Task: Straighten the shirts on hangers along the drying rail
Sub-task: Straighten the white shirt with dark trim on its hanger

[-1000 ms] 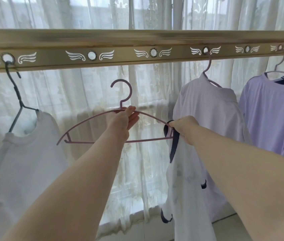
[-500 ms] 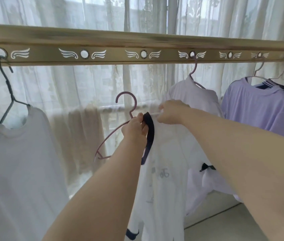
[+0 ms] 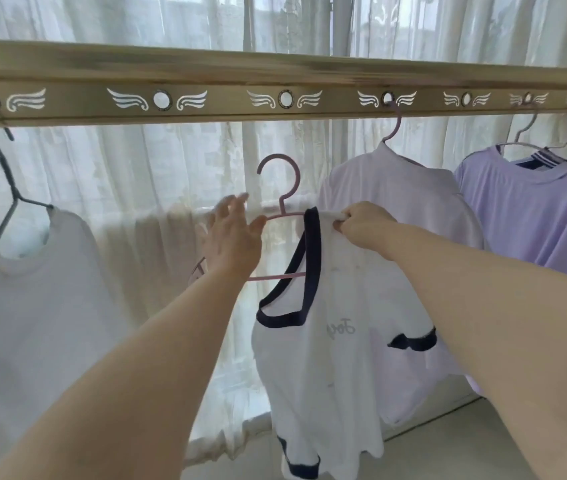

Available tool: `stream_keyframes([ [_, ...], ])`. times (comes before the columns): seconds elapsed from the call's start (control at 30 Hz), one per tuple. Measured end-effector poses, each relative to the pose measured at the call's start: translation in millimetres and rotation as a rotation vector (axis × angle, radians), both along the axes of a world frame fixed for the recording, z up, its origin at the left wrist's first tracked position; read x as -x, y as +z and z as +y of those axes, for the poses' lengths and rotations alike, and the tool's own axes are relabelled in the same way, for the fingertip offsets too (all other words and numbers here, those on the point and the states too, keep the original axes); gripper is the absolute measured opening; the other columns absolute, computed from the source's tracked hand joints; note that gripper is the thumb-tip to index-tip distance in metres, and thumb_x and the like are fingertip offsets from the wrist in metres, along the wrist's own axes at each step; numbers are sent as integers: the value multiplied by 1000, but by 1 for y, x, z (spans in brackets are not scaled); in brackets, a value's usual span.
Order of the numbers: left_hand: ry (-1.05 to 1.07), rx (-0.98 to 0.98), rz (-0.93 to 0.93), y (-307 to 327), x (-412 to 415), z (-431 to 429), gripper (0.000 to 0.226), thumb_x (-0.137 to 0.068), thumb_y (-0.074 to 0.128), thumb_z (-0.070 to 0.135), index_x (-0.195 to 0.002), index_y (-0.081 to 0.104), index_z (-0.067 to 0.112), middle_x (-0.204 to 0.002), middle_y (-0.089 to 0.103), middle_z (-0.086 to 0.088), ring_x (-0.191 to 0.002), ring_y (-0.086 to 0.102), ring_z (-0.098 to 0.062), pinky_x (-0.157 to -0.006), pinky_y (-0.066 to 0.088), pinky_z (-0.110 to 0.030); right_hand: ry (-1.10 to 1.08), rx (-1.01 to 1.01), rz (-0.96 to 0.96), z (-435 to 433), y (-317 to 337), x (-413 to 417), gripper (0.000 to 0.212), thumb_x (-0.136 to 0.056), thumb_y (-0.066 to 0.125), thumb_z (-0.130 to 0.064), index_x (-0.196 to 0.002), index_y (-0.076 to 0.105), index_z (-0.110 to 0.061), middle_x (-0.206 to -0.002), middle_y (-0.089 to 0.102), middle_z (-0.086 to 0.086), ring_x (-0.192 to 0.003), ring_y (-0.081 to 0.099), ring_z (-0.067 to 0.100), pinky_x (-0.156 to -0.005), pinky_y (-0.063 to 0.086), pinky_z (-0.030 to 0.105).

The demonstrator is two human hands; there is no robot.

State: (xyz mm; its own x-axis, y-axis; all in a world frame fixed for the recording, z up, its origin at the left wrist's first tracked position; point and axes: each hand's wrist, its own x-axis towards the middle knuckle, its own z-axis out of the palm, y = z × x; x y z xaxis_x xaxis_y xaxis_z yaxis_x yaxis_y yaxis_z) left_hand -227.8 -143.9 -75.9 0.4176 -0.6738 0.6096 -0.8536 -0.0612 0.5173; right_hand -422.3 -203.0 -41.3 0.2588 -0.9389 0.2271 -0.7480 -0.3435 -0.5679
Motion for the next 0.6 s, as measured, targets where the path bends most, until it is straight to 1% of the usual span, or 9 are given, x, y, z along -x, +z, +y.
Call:
stream_keyframes([
  [0.07,-109,-155,8,-4,-3,-3,29,-100,40,37,-115,63,27,-122,63,1,-111,56,-20,-85,42,-35,18,-2,14,0,-3,0,33,-94,48,-26,-63,44,-17,-68,47,0,-61,44,17,-54,34,26],
  [0.13,-213,-140,150,-9,-3,-5,26,-100,42,33,-95,67,27,-101,69,1,-89,61,-18,-74,46,-34,70,-22,43,2,-7,-2,32,-92,50,-36,-67,46,-17,-72,49,-2,-66,48,16,-59,37,26],
  [0.23,-307,-97,344,-16,7,-7,18,-96,53,30,-96,69,24,-106,68,1,-76,56,-12,-70,44,-28,138,-32,46,4,-11,-5,40,-93,50,-43,-64,38,-19,-67,42,-4,-62,41,14,-56,31,26],
  [0.33,-113,269,66,-22,13,2,15,-92,60,33,-91,66,20,-96,60,12,-85,54,-8,-73,39,-18,103,-26,-97,-2,-12,-2,38,-96,46,-42,-67,37,-20,-70,42,-3,-64,41,16,-62,33,28],
  [0.4,-250,198,-65,-30,15,5,23,-93,56,32,-77,63,16,-75,60,12,-67,56,-7,-64,43,-18,74,-20,-230,-5,-10,1,37,-96,46,-41,-67,35,-21,-71,41,-3,-66,41,16,-63,33,28],
  [0.43,-354,6,-72,-37,17,4,23,-93,54,31,-81,67,15,-77,65,10,-67,60,-9,-67,48,-23,76,-15,-279,-6,-8,2,37,-96,46,-41,-67,34,-21,-71,40,-4,-67,40,17,-63,33,28],
  [0.5,-434,-329,-41,-54,20,0,29,-90,52,23,-117,63,22,-113,67,7,-95,65,-17,-88,52,-37,103,3,-322,-5,-4,2,32,-96,47,-42,-72,38,-22,-76,42,-4,-73,41,17,-68,35,28],
  [0.53,-427,-390,12,-60,21,-2,44,-88,52,17,-132,51,26,-127,59,8,-108,61,-19,-95,49,-38,128,6,-331,-4,-3,2,32,-95,48,-41,-71,41,-22,-75,44,-4,-73,43,17,-69,36,28],
  [0.6,-449,-398,160,-66,28,-6,57,-85,49,2,-136,46,27,-119,57,1,-103,57,-22,-87,47,-30,184,0,-351,-2,-1,3,32,-94,51,-41,-69,47,-22,-74,47,-4,-73,45,15,-72,37,28],
])
